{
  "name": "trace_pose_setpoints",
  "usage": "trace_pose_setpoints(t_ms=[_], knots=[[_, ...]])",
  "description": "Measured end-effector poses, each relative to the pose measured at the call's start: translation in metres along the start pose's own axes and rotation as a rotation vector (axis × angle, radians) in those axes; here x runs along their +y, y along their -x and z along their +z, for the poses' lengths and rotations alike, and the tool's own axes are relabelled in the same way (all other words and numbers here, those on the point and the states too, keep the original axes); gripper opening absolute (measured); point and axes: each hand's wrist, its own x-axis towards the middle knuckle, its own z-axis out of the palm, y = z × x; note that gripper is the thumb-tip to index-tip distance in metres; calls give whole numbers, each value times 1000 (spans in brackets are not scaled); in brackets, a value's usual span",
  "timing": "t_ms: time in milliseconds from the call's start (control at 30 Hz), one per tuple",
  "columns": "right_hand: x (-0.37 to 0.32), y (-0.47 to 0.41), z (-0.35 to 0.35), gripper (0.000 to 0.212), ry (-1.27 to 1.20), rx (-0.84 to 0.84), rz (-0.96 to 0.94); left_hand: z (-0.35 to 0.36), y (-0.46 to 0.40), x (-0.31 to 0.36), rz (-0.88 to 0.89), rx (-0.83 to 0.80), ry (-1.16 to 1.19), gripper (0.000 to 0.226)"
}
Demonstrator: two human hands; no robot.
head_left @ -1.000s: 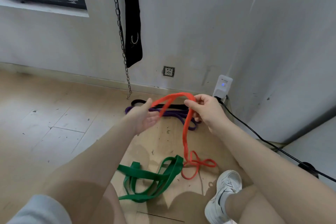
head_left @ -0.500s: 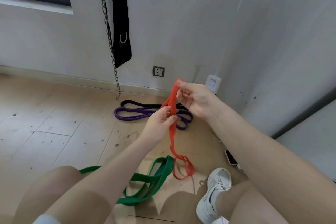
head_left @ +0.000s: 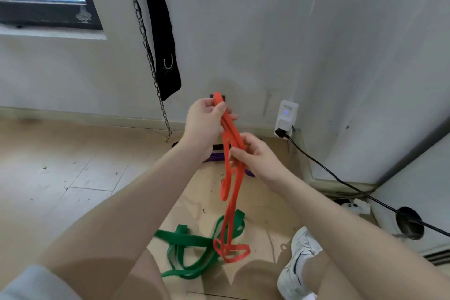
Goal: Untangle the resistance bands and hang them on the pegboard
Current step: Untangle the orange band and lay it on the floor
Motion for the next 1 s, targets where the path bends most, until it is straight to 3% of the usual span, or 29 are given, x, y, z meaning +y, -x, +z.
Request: trace_pose_setpoints(t_ms=[133, 267, 367, 433, 500, 533, 667, 867, 1000], knots=[[-31, -6, -13, 21, 200, 214, -156, -11, -8, 6, -112, 94, 144, 14], [-65, -11, -22, 17, 267, 154, -281, -31, -6, 3, -159, 111, 72, 19], [-85, -12, -24, 12, 195, 78, -305, -46, -3, -2, -149, 112, -185, 30], [-92, -11, -24, 11, 203, 20, -300, -51, -4, -3, 56, 178, -424, 25], [-95, -11, -23, 11, 201, -10, -304, -47, 1, 5, 268, 84, -411, 11], [-96, -12, -22, 12, 189, -12, -303, -42, 3, 9, 332, -23, -389, 16], [-98, -13, -24, 13, 218, 2, -284, -27, 7, 22, 346, -372, -424, 21], [-80, -9, -44, 15, 344, 49, -194, -24, 0, 19, 437, -373, -757, 15], [-61, 3, -55, 14, 246, -130, -80, -17, 7, 15, 427, -443, -738, 15]])
